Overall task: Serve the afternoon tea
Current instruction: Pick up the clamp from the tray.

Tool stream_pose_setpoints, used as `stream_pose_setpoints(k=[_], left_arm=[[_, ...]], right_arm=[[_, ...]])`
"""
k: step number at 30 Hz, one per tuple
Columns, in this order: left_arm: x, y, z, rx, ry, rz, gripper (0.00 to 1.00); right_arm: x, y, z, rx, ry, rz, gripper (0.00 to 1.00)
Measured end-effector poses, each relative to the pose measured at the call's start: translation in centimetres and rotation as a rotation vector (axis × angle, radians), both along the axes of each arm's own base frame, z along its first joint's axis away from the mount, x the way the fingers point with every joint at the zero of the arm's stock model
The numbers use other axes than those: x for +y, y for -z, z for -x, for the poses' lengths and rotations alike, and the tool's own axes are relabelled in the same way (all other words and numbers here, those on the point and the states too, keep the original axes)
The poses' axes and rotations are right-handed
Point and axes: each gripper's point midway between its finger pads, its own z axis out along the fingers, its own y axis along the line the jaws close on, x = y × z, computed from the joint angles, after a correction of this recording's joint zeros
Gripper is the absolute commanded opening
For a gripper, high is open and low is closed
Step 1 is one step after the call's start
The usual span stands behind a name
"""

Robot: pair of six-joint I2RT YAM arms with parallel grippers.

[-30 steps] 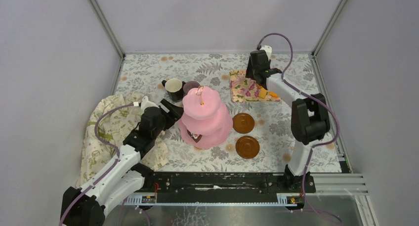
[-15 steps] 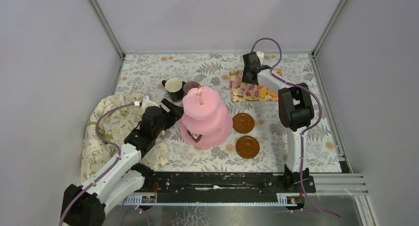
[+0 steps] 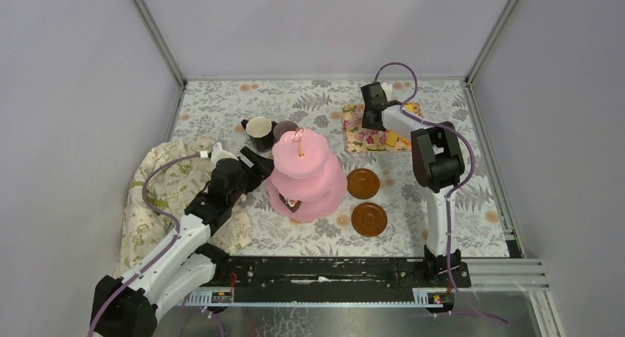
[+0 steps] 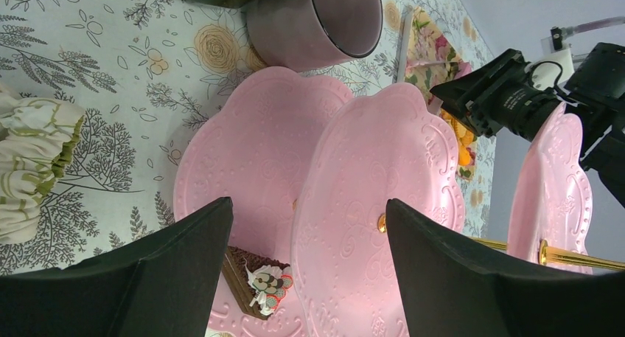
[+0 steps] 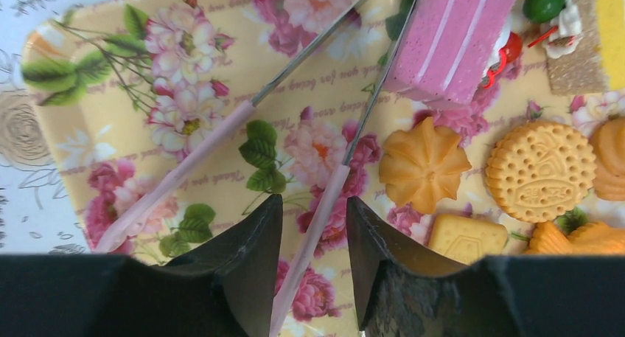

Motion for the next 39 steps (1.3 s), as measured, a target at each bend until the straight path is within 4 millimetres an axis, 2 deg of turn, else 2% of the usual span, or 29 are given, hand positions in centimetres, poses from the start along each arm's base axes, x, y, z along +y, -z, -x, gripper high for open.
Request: stream_pose_setpoints(k=[4, 10, 21, 30, 34, 39], left_arm=[[0.0, 0.2, -0.1, 0.004, 0.0, -0.002, 0.83], [0.0, 0.3, -0.1, 0.009, 0.0, -0.004, 0.83], [0.0, 0.1, -0.1, 0.003, 0.0, -0.002, 0.83], [0.0, -1.2, 0.1, -0.036, -0.001, 0.015, 0.83], [0.1, -2.0, 0.0, -0.053, -0.002, 0.023, 0.83], [0.2, -3.0, -0.1, -0.077, -0.009, 0.024, 0.83]], right_arm=[[-0.1, 0.9, 0.0, 0.014, 0.004, 0.0, 0.38], [-0.1, 1.0, 0.0, 0.015, 0.005, -0.004, 0.16], [-0.3, 1.0, 0.0, 0.018, 0.004, -0.002, 0.11], [-0.5, 0.7, 0.6, 0.025, -0.013, 0.01, 0.1], [-0.6, -0.3, 0.9, 0.012, -0.019, 0.011, 0.1], [-0.6, -2.7, 0.9, -0.03, -0.029, 0.005, 0.08]])
